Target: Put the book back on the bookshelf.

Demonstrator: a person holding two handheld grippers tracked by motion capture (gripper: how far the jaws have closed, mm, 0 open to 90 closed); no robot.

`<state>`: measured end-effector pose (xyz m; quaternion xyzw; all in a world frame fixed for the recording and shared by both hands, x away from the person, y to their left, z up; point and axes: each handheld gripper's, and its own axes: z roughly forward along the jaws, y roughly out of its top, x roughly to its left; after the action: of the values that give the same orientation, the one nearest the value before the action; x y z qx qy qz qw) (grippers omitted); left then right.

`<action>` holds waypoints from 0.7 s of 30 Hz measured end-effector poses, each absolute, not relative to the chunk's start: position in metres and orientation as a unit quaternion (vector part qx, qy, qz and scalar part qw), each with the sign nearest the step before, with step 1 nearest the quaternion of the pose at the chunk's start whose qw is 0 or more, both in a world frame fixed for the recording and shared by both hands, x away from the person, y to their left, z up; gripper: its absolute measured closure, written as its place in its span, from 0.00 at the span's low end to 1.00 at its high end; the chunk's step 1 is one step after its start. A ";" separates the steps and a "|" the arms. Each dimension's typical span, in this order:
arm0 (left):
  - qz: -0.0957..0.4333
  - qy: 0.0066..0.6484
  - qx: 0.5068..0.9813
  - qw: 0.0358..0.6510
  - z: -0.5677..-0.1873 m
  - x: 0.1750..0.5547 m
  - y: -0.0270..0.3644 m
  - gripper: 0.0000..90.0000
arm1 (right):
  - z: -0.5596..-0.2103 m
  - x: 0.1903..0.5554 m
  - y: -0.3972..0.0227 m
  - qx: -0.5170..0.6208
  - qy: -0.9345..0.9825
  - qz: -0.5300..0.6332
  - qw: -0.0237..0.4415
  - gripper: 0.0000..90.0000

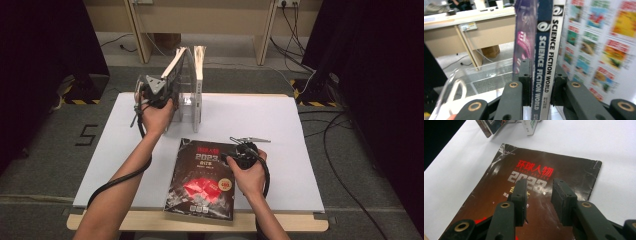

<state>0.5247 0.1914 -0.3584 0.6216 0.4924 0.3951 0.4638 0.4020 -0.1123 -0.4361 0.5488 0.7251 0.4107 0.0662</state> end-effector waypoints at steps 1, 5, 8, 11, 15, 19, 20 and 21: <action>0.393 0.503 0.612 0.467 -0.358 0.524 0.200 0.84 | -0.436 0.402 -0.111 0.548 0.725 0.412 0.064 0.73; 0.390 0.515 0.600 0.471 -0.359 0.524 0.211 0.83 | -0.437 0.402 -0.109 0.549 0.726 0.409 0.063 0.73; 0.383 0.529 0.587 0.477 -0.359 0.524 0.216 0.83 | -0.438 0.402 -0.109 0.548 0.727 0.409 0.063 0.73; 0.384 0.531 0.581 0.483 -0.361 0.526 0.223 0.82 | -0.438 0.402 -0.110 0.550 0.726 0.407 0.063 0.73; 0.377 0.520 0.592 0.487 -0.360 0.532 0.225 0.77 | -0.438 0.403 -0.110 0.550 0.727 0.407 0.063 0.72; 0.364 0.527 0.589 0.493 -0.359 0.540 0.220 0.75 | -0.438 0.403 -0.108 0.551 0.726 0.407 0.059 0.72; 0.364 0.527 0.589 0.493 -0.359 0.540 0.220 0.75 | -0.439 0.403 -0.108 0.549 0.727 0.408 0.060 0.72; 0.359 0.537 0.586 0.489 -0.358 0.542 0.217 0.76 | -0.439 0.403 -0.108 0.550 0.726 0.407 0.059 0.72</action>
<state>0.5424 0.2173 -0.3576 0.5862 0.5372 0.3589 0.4888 0.4029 -0.1079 -0.4386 0.5503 0.7264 0.4075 0.0594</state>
